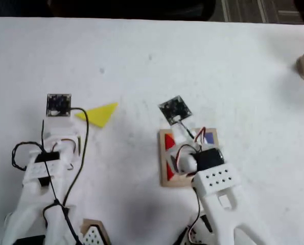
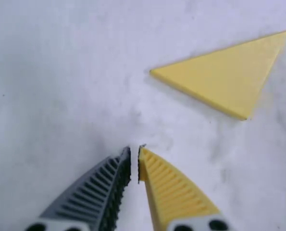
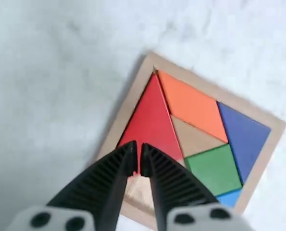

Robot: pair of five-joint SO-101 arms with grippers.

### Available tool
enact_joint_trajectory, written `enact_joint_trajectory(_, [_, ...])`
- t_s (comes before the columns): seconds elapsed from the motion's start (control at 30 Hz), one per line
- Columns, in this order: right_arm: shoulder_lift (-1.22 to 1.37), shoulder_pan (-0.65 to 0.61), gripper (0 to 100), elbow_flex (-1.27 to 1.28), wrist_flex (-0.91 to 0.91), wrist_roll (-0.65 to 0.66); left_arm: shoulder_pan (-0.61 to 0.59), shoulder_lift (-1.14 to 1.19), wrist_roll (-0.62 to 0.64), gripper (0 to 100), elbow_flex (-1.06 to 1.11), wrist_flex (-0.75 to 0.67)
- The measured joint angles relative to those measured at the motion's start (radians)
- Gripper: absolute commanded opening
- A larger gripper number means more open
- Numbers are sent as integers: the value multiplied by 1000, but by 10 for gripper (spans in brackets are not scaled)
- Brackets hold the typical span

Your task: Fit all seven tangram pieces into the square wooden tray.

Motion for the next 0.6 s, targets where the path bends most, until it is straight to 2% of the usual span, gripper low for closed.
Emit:
enact_joint_trajectory(0.17, [46, -98, 17, -43, 2, -23, -109, 0, 5, 64, 0, 0])
enact_joint_trajectory(0.27, [104, -112, 17, -38, -28, -83, -110, 0, 11, 64, -6, 0])
enact_joint_trajectory(0.4, [115, -20, 16, 26, -109, -87, -89, 0, 55, 65, -83, 57])
enact_joint_trajectory(0.53, [84, 126, 16, 78, -143, -87, -26, 35, 63, 72, -227, 189])
enact_joint_trajectory(0.6, [52, 166, 16, 95, -147, -87, 23, 101, 66, 111, -316, 258])
